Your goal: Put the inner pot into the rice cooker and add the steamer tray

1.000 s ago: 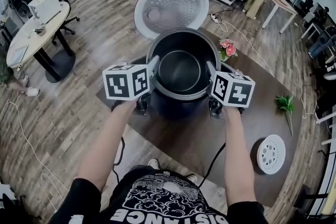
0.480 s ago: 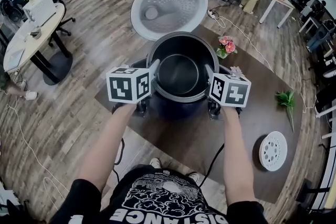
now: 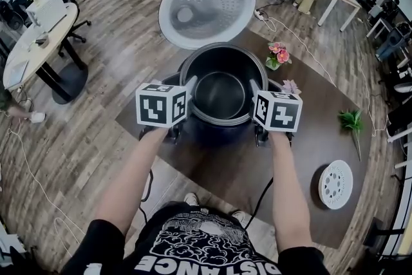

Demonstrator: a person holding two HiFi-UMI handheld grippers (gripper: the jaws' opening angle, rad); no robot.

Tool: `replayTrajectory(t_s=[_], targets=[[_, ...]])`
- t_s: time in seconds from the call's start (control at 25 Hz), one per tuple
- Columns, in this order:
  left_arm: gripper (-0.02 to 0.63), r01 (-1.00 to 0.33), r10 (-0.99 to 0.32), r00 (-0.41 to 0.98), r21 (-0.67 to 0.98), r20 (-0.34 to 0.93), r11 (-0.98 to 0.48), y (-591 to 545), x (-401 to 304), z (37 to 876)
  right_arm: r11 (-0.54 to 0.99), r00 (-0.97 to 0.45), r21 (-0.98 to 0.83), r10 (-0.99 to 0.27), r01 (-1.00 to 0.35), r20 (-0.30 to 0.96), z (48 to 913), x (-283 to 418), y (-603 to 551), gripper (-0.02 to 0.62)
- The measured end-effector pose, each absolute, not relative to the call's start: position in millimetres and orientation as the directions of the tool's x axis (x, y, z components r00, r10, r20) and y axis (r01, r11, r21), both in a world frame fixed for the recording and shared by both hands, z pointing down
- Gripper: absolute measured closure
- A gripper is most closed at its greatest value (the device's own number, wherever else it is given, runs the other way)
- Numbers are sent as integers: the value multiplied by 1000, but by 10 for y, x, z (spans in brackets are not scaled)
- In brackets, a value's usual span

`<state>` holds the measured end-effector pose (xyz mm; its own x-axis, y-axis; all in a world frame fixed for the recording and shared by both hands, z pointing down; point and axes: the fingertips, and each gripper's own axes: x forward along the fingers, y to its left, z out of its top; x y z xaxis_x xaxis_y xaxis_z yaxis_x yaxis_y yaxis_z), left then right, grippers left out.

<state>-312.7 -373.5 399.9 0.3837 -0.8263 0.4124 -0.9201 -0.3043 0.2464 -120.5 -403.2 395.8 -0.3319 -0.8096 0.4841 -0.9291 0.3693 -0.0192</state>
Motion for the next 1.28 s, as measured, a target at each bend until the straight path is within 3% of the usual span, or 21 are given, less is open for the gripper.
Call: replayTrajectory(t_s=[0.6,1.28], targets=[[456,-940,-835,342,159,431,-303,-3791,-3157,4039,380,-323,6,-795,-925,513,4006,-1227,-4072,434],[439,-945,-860,326,113,393,-306,-3741,-3182,3833,395,-386,-71,-819,-916,424,3901,-1231,-3959,394]])
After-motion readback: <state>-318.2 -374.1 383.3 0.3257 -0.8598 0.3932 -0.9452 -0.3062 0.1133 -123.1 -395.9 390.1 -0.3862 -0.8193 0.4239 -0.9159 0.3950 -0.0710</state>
